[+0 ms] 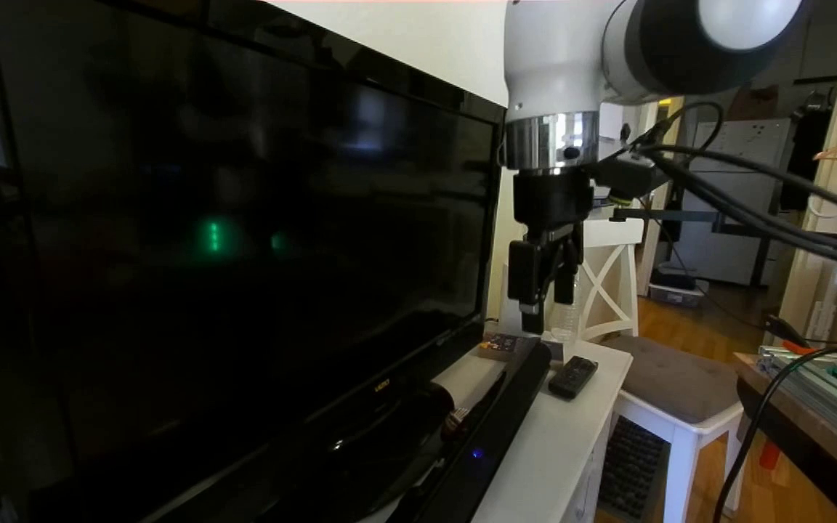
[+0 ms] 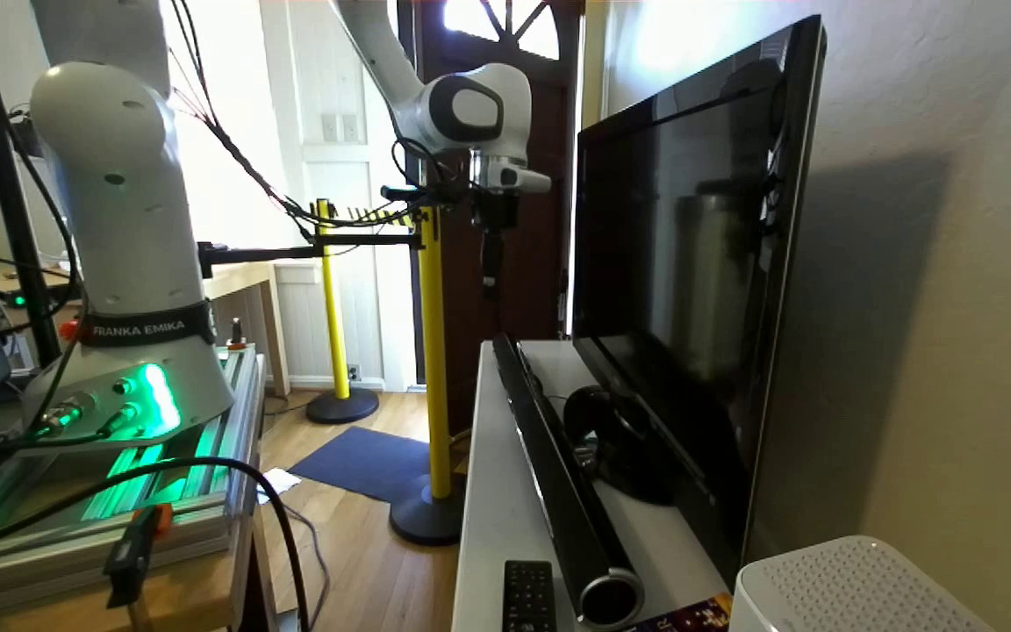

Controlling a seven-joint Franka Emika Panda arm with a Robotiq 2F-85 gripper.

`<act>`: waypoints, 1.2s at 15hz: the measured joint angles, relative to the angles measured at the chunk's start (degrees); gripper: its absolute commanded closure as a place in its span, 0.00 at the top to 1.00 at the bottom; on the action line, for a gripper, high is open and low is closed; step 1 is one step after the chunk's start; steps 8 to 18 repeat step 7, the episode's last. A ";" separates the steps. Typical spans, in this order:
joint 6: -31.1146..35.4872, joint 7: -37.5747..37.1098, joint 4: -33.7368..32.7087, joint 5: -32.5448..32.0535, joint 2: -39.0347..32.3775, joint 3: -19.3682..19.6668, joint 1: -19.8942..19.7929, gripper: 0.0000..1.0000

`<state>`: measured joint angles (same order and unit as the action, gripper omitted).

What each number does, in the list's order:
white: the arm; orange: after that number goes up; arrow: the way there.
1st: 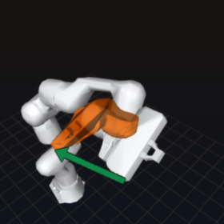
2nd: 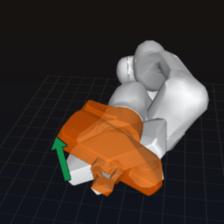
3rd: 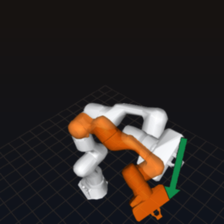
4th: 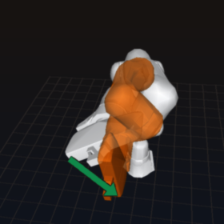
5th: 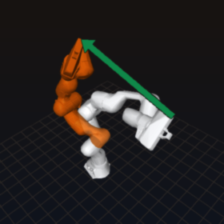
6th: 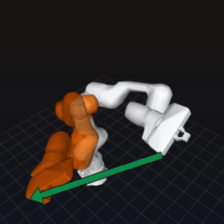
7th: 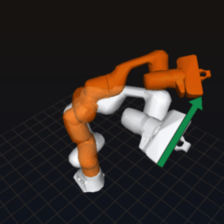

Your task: Press the center button of the speaker

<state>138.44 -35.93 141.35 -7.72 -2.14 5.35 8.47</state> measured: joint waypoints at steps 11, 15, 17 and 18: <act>-4.00 -7.99 4.56 -4.63 11.56 -3.87 -1.77 1.00; -4.00 -7.99 4.56 -4.63 11.56 -3.87 -1.77 1.00; -4.00 -7.99 4.56 -4.63 11.56 -3.87 -1.77 1.00; -4.00 -7.99 4.56 -4.63 11.56 -3.87 -1.77 1.00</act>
